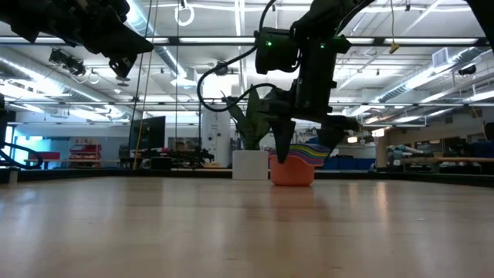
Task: Nest measuring cups in basket
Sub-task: Put the nested measuring cups into the transparent bin
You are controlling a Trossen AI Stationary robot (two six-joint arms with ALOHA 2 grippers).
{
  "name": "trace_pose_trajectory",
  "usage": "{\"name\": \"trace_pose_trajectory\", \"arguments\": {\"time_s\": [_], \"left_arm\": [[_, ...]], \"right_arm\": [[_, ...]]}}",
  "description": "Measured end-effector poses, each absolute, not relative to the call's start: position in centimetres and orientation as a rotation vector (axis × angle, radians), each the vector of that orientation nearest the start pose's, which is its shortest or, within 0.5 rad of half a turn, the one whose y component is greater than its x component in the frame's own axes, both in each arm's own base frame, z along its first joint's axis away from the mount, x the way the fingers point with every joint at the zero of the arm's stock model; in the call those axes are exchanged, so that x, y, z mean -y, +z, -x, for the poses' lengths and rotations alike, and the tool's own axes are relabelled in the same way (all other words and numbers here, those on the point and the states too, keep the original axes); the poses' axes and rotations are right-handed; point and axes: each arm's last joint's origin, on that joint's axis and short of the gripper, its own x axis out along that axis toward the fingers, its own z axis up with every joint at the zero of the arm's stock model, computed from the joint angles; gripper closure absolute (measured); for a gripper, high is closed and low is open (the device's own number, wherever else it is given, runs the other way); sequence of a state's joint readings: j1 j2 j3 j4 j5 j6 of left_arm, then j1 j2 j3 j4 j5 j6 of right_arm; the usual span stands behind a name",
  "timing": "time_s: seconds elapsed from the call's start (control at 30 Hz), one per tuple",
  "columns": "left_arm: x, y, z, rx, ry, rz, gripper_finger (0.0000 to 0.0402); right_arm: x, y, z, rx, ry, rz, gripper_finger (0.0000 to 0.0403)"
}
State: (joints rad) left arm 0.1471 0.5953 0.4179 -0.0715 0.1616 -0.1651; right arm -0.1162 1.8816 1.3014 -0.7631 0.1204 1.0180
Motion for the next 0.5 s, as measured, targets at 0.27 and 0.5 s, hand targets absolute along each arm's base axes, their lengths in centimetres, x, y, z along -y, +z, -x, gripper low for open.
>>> {"name": "trace_pose_trajectory", "arguments": {"time_s": [0.27, 0.5], "left_arm": [[-1.69, 24.37, -14.56, -0.246, 0.006, 0.203, 0.0388], [-1.69, 24.37, -14.56, -0.246, 0.007, 0.202, 0.0388]], "right_arm": [[4.87, 17.67, -35.66, -1.122, -0.865, -0.822, 0.0024], [5.19, 17.66, -35.61, -1.133, -0.853, -0.85, 0.0026]]}}
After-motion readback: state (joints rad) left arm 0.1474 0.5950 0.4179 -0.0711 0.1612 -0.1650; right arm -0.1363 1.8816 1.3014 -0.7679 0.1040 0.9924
